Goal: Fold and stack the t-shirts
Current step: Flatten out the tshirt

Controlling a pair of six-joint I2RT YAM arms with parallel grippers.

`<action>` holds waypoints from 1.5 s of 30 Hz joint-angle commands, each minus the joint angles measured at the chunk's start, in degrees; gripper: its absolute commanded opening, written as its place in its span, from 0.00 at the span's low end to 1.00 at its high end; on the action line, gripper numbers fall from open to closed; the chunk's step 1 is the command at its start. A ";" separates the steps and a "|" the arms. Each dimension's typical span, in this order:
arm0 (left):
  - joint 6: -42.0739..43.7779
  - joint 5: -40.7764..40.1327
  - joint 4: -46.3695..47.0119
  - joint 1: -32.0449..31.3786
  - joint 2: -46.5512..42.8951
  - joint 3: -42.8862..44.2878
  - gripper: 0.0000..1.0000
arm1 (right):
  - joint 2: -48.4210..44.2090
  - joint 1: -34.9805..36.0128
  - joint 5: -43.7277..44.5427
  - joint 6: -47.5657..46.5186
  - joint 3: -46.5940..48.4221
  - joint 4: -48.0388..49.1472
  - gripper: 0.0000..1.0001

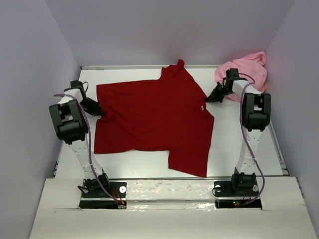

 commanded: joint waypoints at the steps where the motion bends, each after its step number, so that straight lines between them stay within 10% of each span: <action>1: 1.43 -0.91 -8.10 -0.27 -5.22 -4.03 0.00 | 1.17 -0.33 1.96 -0.71 0.55 -0.64 0.00; 37: 0.46 -10.15 -11.02 3.68 -4.26 3.45 0.02 | 0.82 -0.33 3.45 -0.80 1.61 -2.23 0.00; 38: 0.81 -9.00 -11.01 3.86 -4.26 2.91 0.04 | 0.82 -0.33 3.46 -0.80 1.69 -2.23 0.00; 40: 1.35 -6.19 -9.43 3.95 -5.65 1.08 0.50 | 0.73 -0.33 3.54 -0.89 1.78 -2.49 0.00; 42: 0.38 -5.30 -6.45 4.12 -7.67 -0.78 0.75 | 0.73 -0.33 3.46 -0.89 1.87 -2.49 0.00; 45: -0.85 -6.70 -4.68 4.21 -10.23 -1.14 0.90 | 0.56 -0.33 3.28 -0.71 1.87 -2.40 0.00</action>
